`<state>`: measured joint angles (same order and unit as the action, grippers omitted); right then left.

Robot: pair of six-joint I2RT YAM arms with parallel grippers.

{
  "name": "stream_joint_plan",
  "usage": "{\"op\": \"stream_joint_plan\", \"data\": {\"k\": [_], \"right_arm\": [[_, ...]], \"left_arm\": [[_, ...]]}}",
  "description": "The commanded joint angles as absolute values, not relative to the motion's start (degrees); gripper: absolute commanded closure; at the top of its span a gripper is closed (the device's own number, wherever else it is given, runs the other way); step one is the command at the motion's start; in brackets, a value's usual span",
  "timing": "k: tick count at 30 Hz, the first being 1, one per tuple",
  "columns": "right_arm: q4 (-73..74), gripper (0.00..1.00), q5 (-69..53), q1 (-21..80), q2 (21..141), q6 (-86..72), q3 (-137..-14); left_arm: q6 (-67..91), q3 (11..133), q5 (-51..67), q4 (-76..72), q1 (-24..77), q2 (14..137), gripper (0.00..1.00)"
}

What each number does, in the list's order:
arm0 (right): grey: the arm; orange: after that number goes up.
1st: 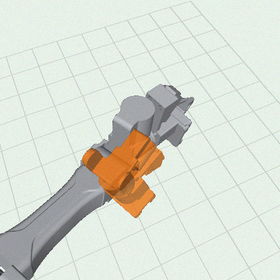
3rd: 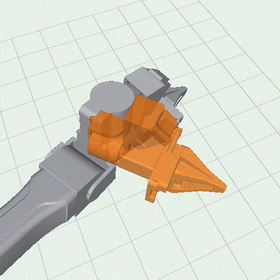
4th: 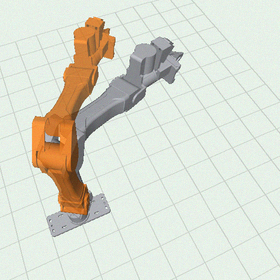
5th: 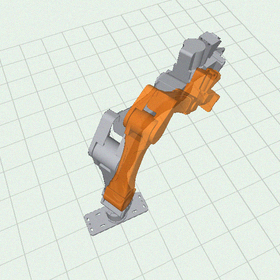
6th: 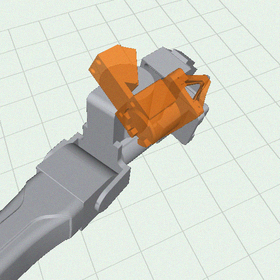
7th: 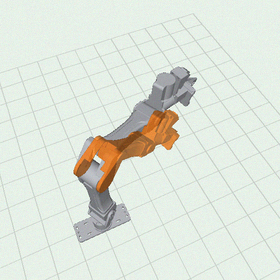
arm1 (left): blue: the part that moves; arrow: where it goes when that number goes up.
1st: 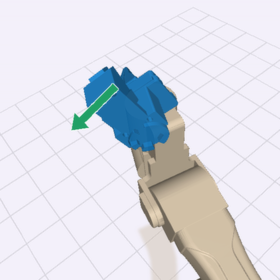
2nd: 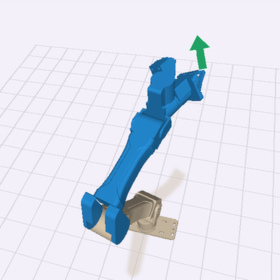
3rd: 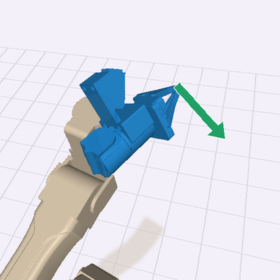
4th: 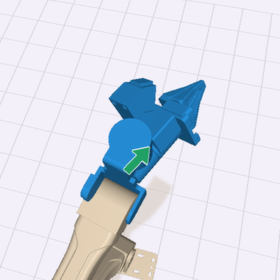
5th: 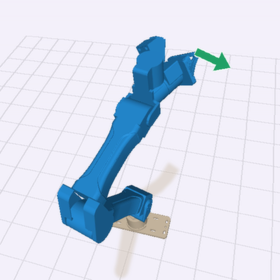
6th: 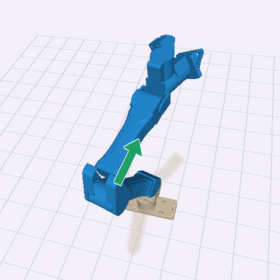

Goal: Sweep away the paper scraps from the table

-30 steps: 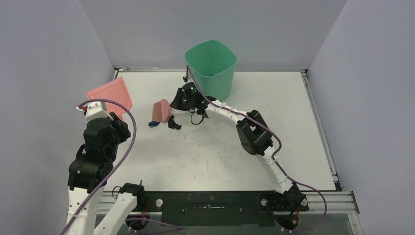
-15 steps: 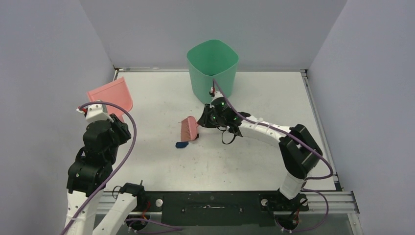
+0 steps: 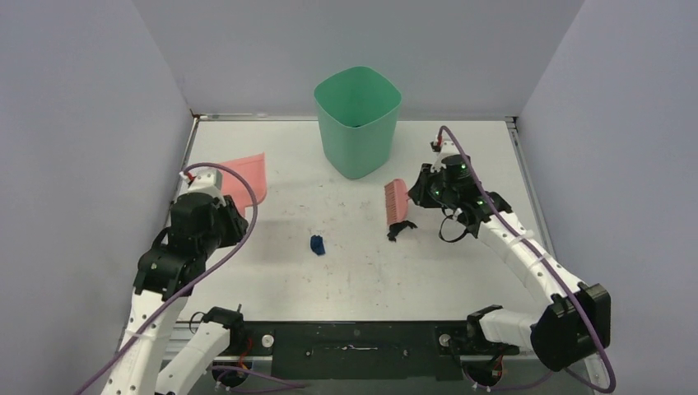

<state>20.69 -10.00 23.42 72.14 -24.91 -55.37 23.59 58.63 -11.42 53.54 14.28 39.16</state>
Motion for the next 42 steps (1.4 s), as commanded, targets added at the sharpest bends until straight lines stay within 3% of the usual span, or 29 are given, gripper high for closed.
{"op": "stream_joint_plan", "data": {"k": [1, 9, 14, 24, 29, 42], "right_arm": [[23.7, 0.95, -12.6, 20.9, 62.7, -15.6, -59.1], [28.3, 0.95, 1.5, 17.5, 58.7, -0.5, -59.9], [36.2, 0.95, 7.7, 17.6, 65.0, 4.5, -59.7], [40.1, 0.95, -0.5, 24.1, 74.4, 4.4, -62.3], [41.4, 0.95, -10.2, 27.5, 78.9, 3.9, -65.8], [40.7, 0.95, -24.1, 35.7, 93.1, 0.2, -78.8]], "left_arm": [[20.5, 60.1, 0.6, 56.2, 17.0, 46.3, 1.00], [20.1, 61.6, 0.4, 68.7, 30.3, 57.0, 1.00], [22.1, 59.2, -1.7, 70.4, 37.4, 59.5, 1.00], [26.1, 58.4, -4.5, 72.5, 47.2, 66.8, 1.00], [28.4, 56.1, -4.3, 72.1, 51.0, 67.3, 1.00], [30.4, 51.5, -5.0, 67.1, 53.5, 71.7, 1.00]]}}
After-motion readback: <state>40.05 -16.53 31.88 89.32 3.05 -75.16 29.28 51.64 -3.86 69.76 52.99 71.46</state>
